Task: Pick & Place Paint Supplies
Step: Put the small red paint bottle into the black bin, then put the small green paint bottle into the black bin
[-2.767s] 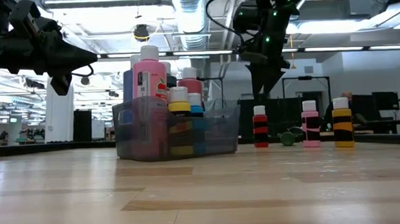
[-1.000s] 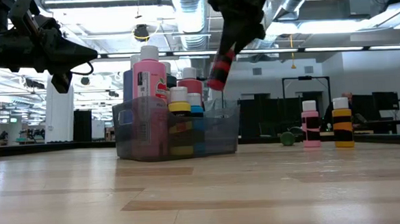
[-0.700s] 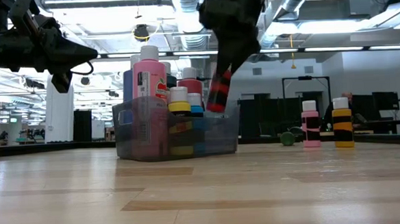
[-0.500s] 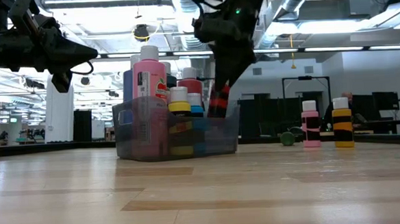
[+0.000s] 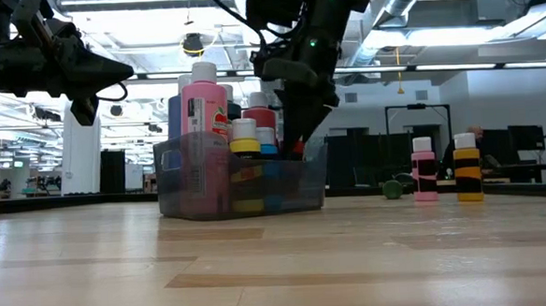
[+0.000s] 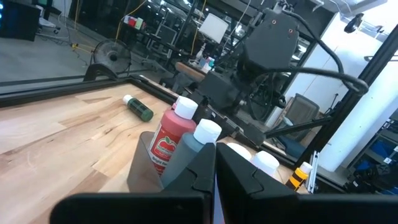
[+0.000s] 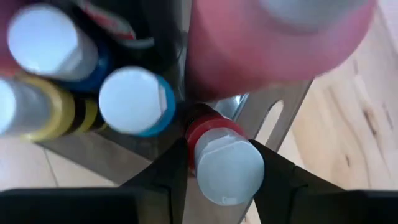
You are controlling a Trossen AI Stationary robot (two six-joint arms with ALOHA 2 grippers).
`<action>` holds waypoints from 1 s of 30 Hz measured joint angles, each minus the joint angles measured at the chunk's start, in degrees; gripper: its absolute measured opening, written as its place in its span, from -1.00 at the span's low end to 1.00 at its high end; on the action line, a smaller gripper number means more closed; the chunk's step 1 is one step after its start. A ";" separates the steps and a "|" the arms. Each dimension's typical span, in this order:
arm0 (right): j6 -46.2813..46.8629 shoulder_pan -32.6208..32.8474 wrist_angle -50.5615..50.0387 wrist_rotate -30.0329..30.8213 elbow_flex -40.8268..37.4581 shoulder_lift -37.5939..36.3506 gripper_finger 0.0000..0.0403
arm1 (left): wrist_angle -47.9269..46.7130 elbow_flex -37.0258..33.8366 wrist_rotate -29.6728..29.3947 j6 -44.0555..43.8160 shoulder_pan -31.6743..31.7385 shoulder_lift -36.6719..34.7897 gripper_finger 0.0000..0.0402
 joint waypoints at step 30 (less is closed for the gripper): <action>0.11 -6.68 -6.92 1.03 4.61 -8.01 0.07 | 1.25 0.00 0.00 0.00 0.00 0.00 -0.98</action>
